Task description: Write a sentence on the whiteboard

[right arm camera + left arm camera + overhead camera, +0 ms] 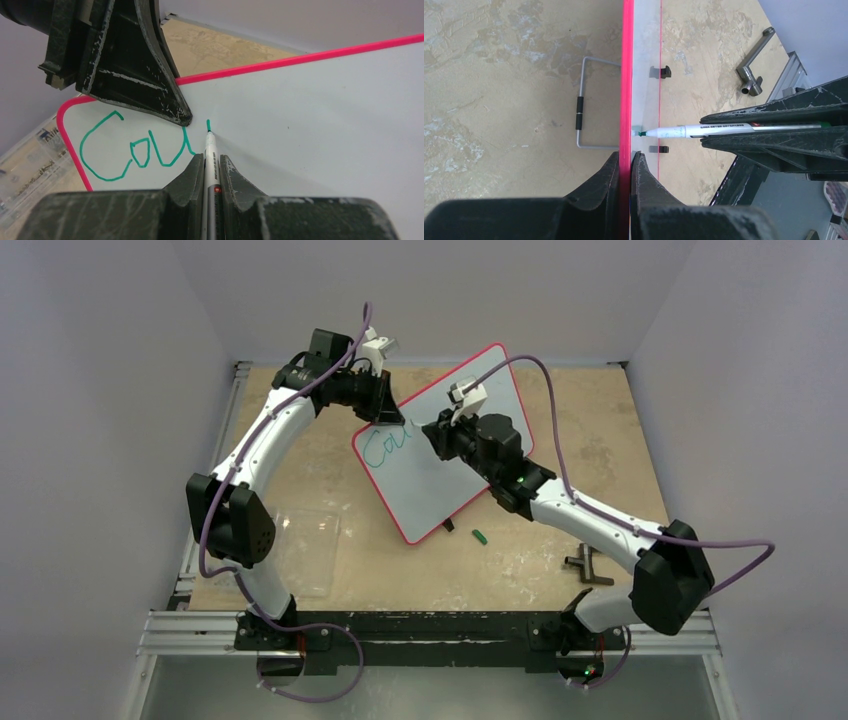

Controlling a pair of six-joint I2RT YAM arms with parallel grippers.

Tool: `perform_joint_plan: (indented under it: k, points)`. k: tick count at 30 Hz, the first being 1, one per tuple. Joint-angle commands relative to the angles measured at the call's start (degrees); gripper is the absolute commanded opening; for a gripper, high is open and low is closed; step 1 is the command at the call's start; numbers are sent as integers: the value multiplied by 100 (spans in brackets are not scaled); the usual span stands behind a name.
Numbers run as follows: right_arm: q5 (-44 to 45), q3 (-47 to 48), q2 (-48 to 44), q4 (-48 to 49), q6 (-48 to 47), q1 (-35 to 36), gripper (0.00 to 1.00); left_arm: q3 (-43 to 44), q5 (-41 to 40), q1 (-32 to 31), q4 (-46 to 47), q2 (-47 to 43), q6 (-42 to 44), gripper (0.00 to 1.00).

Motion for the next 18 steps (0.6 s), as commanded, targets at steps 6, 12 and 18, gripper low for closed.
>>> perform_joint_plan:
  k: [6,12,18]
  points:
    - [-96,-425,-262,-23,154,-19,0,-70,-887,-17,-200,-180,631,0]
    - [-140,-416,-277,-23,196,-27,0,-71,-860,-17,-194,-206,631,0]
    - [-98,-200,-203,-74,193,-19,0,-80,-860,-26,-200,-215,631,0]
